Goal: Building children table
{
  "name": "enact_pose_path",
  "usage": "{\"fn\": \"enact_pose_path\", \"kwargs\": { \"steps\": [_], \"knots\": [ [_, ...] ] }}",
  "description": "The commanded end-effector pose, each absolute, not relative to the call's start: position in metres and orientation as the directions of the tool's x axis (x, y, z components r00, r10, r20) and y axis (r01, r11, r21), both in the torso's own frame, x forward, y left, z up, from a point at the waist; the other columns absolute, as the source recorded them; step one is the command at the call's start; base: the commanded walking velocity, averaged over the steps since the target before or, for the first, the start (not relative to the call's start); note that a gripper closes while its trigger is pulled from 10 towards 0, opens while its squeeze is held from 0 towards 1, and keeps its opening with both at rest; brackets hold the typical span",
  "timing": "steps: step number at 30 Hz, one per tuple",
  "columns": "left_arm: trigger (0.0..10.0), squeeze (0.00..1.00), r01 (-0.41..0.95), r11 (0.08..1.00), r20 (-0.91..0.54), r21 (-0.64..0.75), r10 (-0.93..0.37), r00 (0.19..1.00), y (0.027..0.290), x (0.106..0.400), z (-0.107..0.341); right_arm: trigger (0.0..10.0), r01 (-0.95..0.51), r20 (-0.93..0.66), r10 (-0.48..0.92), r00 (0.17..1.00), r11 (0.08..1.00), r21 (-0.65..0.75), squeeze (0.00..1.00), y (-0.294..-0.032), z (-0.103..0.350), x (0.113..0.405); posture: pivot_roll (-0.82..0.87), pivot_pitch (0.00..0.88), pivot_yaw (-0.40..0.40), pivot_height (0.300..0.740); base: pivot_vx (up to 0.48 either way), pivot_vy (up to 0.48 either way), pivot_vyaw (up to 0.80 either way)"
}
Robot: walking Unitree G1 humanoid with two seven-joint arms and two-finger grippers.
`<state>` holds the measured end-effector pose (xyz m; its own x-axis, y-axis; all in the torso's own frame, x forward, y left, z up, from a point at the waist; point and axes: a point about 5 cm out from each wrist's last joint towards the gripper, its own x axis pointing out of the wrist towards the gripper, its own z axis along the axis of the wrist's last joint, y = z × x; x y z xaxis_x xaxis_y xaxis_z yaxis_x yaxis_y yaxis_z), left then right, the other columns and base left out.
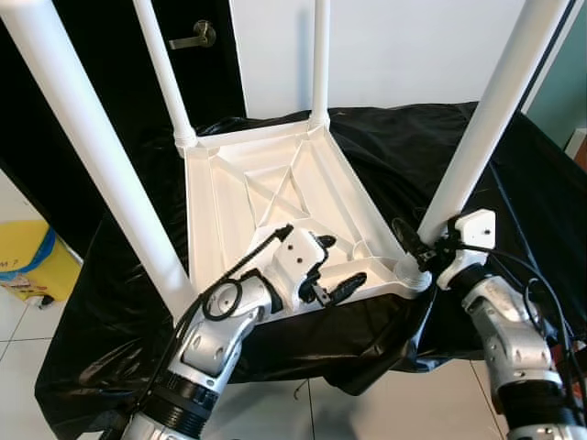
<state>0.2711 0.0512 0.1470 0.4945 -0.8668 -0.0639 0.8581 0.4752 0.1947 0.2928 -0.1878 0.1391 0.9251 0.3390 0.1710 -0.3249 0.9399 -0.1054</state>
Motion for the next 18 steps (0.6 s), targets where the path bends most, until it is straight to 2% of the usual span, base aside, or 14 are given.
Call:
{"fn": "enact_pose_path", "kwargs": {
  "steps": [1,8,15,18],
  "knots": [
    [10.0,0.00,0.857,0.473,-0.076,0.203,-0.865,0.496,0.052,0.269,0.146,10.0,-0.310,0.088,0.315,0.945,0.949,-0.066,0.00,-0.186,0.119,0.288,-0.08,0.000,0.034,0.740,0.000,0.000,0.00],
    [10.0,0.00,0.856,0.476,-0.079,0.202,-0.863,0.498,0.053,0.269,0.146,10.0,-0.183,0.119,0.182,0.976,0.983,0.001,0.00,-0.181,0.116,0.284,-0.08,0.000,0.033,0.740,0.000,0.000,0.00],
    [10.0,0.00,0.853,0.481,-0.078,0.203,-0.861,0.503,0.054,0.270,0.147,10.0,0.041,0.149,-0.053,0.987,0.996,0.081,0.00,-0.171,0.119,0.281,-0.07,0.000,0.027,0.740,0.000,0.000,0.00],
    [10.0,0.00,0.852,0.483,-0.077,0.202,-0.860,0.505,0.054,0.270,0.147,10.0,0.060,0.148,-0.076,0.986,0.993,0.105,0.00,-0.166,0.119,0.282,-0.07,0.000,0.026,0.740,0.000,0.000,0.00]
  ]
}}
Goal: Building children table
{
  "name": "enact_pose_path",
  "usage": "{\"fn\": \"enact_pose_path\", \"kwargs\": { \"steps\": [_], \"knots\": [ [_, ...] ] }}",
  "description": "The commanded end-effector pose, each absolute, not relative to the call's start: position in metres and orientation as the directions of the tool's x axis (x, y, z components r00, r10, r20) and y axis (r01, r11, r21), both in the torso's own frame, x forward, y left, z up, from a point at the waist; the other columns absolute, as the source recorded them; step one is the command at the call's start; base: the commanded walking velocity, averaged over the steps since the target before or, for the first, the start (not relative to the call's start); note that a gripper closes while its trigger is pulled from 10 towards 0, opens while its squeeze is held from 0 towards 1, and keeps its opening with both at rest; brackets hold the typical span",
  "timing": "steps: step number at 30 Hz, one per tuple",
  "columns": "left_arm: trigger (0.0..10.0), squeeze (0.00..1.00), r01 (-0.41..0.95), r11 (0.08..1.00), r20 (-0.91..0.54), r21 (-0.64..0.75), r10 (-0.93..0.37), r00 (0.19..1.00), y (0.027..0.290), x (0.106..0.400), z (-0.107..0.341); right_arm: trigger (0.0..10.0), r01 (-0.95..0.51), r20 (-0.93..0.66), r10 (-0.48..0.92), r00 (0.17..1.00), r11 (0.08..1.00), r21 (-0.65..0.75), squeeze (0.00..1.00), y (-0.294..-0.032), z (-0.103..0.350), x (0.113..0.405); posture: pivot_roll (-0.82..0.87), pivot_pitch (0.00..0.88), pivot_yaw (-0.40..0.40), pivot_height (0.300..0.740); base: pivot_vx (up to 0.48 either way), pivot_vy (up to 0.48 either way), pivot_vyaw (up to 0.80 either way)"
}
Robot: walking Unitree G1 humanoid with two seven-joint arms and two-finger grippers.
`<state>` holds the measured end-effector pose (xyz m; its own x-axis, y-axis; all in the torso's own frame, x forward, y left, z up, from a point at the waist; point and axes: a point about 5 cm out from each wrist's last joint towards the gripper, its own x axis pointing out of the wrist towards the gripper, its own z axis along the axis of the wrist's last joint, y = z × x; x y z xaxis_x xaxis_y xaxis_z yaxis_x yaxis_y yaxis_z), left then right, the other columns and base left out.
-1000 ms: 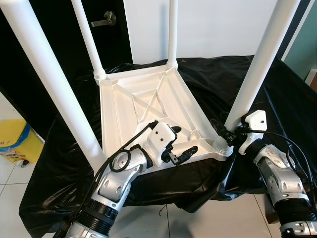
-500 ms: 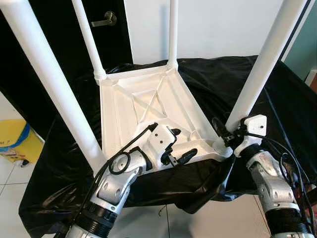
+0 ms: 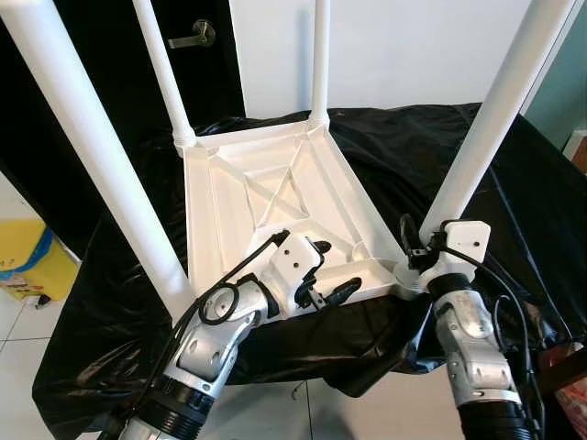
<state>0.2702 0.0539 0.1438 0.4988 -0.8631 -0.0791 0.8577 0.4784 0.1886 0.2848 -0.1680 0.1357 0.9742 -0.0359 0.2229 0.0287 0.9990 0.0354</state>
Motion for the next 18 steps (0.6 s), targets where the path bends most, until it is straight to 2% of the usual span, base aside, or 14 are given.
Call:
{"fn": "enact_pose_path", "kwargs": {
  "steps": [1,8,18],
  "knots": [
    [10.0,0.00,0.852,0.484,-0.077,0.201,-0.859,0.506,0.054,0.270,0.147,10.0,0.070,0.148,-0.087,0.985,0.990,0.120,0.00,-0.163,0.120,0.283,-0.07,0.000,0.027,0.740,0.000,0.000,0.00],
    [10.0,0.00,0.851,0.486,-0.075,0.200,-0.858,0.507,0.052,0.269,0.147,10.0,0.030,0.172,-0.047,0.984,0.995,0.099,0.00,-0.143,0.125,0.284,-0.06,0.000,0.021,0.740,0.000,0.000,0.00],
    [10.0,0.00,0.842,0.502,-0.070,0.199,-0.849,0.523,0.055,0.269,0.148,10.0,0.045,0.168,-0.056,0.984,0.997,0.069,0.00,-0.146,0.124,0.284,-0.05,0.000,0.009,0.740,0.000,0.000,0.00]
  ]
}}
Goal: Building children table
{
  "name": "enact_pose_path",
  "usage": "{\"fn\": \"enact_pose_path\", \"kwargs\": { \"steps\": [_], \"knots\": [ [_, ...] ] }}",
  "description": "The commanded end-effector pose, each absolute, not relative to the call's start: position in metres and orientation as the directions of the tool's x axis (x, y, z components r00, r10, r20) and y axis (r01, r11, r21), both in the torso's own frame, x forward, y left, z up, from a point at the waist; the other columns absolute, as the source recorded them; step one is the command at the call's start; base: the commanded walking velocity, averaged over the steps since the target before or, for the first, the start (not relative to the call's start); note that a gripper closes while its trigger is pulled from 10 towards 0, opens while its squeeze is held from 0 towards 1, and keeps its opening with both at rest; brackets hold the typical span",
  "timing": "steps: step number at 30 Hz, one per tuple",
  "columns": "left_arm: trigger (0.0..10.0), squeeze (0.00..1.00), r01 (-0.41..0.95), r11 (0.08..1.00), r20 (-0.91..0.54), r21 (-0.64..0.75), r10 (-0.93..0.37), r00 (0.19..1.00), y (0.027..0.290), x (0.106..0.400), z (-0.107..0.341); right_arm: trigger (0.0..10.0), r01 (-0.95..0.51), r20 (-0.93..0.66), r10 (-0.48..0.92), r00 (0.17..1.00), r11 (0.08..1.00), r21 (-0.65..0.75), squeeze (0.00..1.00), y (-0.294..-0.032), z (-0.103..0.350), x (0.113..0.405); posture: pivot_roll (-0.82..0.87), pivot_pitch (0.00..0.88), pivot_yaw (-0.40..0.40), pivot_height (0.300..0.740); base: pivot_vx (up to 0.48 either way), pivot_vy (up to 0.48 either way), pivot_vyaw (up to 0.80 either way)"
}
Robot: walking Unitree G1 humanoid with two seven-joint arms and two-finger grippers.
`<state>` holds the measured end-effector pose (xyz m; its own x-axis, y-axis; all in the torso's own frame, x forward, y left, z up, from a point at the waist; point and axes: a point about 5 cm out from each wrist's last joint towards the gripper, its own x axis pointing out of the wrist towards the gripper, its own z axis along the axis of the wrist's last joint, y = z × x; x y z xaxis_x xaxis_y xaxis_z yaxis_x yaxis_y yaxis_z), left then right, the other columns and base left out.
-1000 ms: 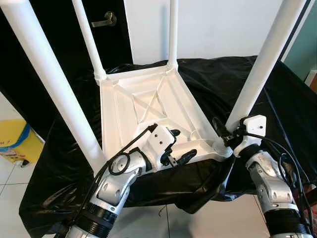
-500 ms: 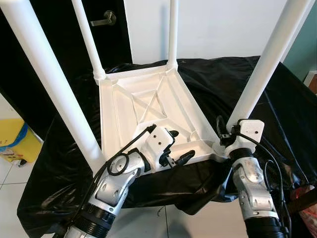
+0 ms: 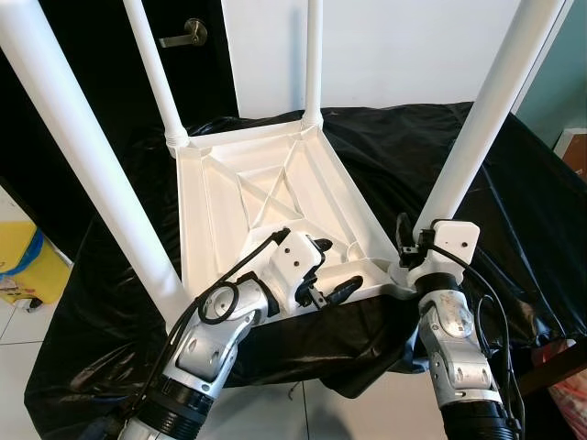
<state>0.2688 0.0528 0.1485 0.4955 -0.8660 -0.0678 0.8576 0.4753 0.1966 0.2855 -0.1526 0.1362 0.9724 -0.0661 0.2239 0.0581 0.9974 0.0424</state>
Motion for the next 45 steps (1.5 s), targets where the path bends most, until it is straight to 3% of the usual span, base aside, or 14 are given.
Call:
{"fn": "enact_pose_path", "kwargs": {
  "steps": [1,2,12,17,21,22,28,32,39,40,41,43,44,45],
  "knots": [
    [10.0,0.00,0.842,0.502,-0.070,0.199,-0.849,0.523,0.055,0.269,0.148,10.0,0.045,0.168,-0.056,0.984,0.997,0.069,0.00,-0.146,0.124,0.284,-0.05,0.000,0.009,0.740,0.000,0.000,0.00],
    [10.0,0.00,0.841,0.504,-0.070,0.197,-0.848,0.525,0.055,0.269,0.148,10.0,0.040,0.172,-0.051,0.984,0.997,0.070,1.00,-0.145,0.124,0.283,-0.05,0.000,0.009,0.740,0.000,0.000,0.00],
    [10.0,0.00,0.842,0.505,-0.067,0.191,-0.849,0.524,0.052,0.269,0.148,10.0,-0.055,0.219,0.044,0.975,0.997,0.044,1.00,-0.147,0.131,0.279,-0.07,0.004,0.018,0.740,0.000,0.000,0.00],
    [10.0,0.00,0.846,0.498,-0.069,0.192,-0.853,0.518,0.052,0.271,0.148,10.0,-0.184,0.230,0.188,0.955,0.982,-0.040,1.00,-0.172,0.135,0.273,-0.07,0.001,0.028,0.740,0.000,0.000,0.00],
    [10.0,0.00,0.846,0.498,-0.069,0.194,-0.853,0.518,0.052,0.271,0.148,10.0,-0.218,0.222,0.227,0.948,0.974,-0.066,1.00,-0.177,0.135,0.272,-0.07,0.001,0.029,0.740,0.000,0.000,0.00],
    [10.0,0.00,0.846,0.496,-0.069,0.194,-0.854,0.516,0.052,0.271,0.149,10.0,-0.254,0.211,0.267,0.940,0.963,-0.085,0.00,-0.182,0.136,0.273,-0.07,0.000,0.034,0.740,0.000,0.000,0.00],
    [10.0,0.00,0.847,0.494,-0.070,0.195,-0.855,0.514,0.052,0.271,0.149,10.0,-0.301,0.194,0.316,0.929,0.948,-0.100,0.00,-0.186,0.137,0.275,-0.07,0.000,0.039,0.740,0.000,0.000,0.00],
    [10.0,0.00,0.854,0.479,-0.077,0.202,-0.861,0.502,0.053,0.272,0.149,10.0,-0.451,0.136,0.469,0.873,0.881,-0.145,0.00,-0.195,0.145,0.289,-0.08,0.000,0.056,0.740,0.000,0.000,0.00],
    [10.0,0.00,0.859,0.466,-0.080,0.212,-0.868,0.490,0.052,0.274,0.151,10.0,-0.518,0.111,0.542,0.833,0.835,-0.187,0.00,-0.192,0.151,0.302,-0.08,0.000,0.066,0.740,0.000,0.000,0.00],
    [10.0,0.00,0.860,0.463,-0.080,0.215,-0.869,0.488,0.052,0.274,0.152,4.9,-0.531,0.103,0.556,0.825,0.825,-0.193,0.00,-0.191,0.150,0.304,-0.07,0.000,0.066,0.740,0.000,0.000,0.00],
    [10.0,0.00,0.860,0.462,-0.081,0.215,-0.870,0.487,0.053,0.273,0.152,1.5,-0.540,0.096,0.564,0.820,0.819,-0.196,0.00,-0.190,0.149,0.305,-0.07,0.000,0.067,0.740,0.000,0.000,0.00],
    [10.0,0.00,0.860,0.462,-0.081,0.215,-0.870,0.487,0.053,0.273,0.152,1.5,-0.540,0.096,0.564,0.820,0.819,-0.196,0.00,-0.190,0.149,0.305,-0.07,0.000,0.067,0.740,0.000,0.000,0.00],
    [10.0,0.00,0.861,0.461,-0.082,0.216,-0.870,0.487,0.053,0.273,0.152,0.0,-0.547,0.092,0.571,0.816,0.814,-0.196,0.00,-0.191,0.148,0.304,-0.07,0.000,0.068,0.740,0.000,0.000,0.00],
    [10.0,0.00,0.861,0.460,-0.084,0.217,-0.870,0.486,0.053,0.272,0.151,0.0,-0.551,0.087,0.574,0.814,0.811,-0.195,0.00,-0.192,0.146,0.303,-0.07,0.000,0.070,0.740,0.000,0.000,0.00]
  ]
}}
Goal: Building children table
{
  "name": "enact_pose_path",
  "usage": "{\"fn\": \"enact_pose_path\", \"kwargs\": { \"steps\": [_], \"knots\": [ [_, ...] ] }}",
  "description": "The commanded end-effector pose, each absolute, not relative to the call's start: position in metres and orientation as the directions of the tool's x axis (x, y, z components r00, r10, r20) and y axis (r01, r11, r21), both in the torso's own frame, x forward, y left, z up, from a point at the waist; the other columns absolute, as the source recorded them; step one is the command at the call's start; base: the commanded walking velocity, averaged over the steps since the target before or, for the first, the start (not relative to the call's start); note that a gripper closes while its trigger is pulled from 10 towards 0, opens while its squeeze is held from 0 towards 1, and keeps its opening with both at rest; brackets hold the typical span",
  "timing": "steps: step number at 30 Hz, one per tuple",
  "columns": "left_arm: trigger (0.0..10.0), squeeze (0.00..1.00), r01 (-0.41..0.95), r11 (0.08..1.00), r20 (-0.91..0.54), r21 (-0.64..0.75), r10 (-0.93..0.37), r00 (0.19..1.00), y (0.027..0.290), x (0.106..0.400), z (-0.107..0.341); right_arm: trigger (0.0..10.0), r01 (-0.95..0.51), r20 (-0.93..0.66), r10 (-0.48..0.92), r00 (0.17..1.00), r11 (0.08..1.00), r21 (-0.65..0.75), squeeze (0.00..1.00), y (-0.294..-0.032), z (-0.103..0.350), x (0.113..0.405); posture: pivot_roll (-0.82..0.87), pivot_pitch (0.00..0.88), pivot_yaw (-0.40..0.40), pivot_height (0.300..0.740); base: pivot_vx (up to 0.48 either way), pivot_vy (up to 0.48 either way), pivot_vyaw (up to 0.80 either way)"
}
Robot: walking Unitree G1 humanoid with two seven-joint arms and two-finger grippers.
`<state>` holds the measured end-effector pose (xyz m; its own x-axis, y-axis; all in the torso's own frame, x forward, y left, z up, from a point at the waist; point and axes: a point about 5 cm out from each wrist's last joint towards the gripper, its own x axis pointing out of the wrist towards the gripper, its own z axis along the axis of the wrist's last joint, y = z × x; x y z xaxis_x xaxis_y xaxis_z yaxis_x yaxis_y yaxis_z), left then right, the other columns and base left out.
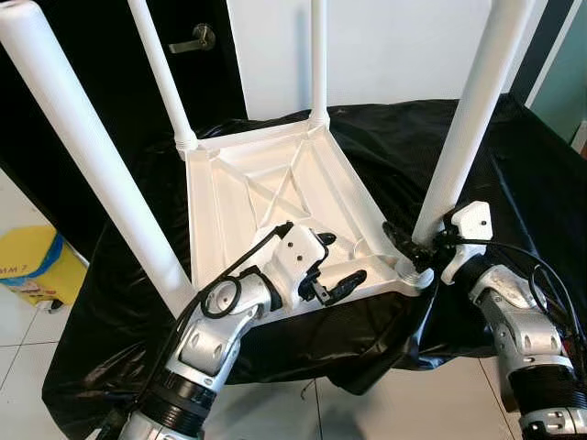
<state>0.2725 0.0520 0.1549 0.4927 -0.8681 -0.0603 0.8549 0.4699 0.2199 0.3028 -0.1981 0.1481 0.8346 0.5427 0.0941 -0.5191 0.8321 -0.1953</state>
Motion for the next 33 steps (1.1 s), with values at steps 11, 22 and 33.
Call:
{"fn": "enact_pose_path", "kwargs": {
  "steps": [11,22,33],
  "knots": [
    [10.0,0.00,0.865,0.453,-0.089,0.216,-0.873,0.479,0.053,0.272,0.151,0.0,-0.566,0.069,0.583,0.809,0.806,-0.175,0.00,-0.199,0.138,0.299,-0.08,0.000,0.076,0.740,0.000,0.000,0.00],
    [10.0,0.00,0.870,0.445,-0.091,0.211,-0.877,0.471,0.052,0.270,0.150,10.0,-0.500,0.072,0.512,0.856,0.856,-0.133,0.00,-0.197,0.129,0.295,-0.08,0.000,0.074,0.740,0.000,0.000,0.00],
    [10.0,0.00,0.872,0.447,-0.093,0.201,-0.877,0.471,0.051,0.268,0.148,10.0,-0.292,0.086,0.296,0.951,0.955,-0.056,0.00,-0.189,0.122,0.286,-0.08,0.000,0.068,0.740,0.000,0.000,0.00]
  ]
}}
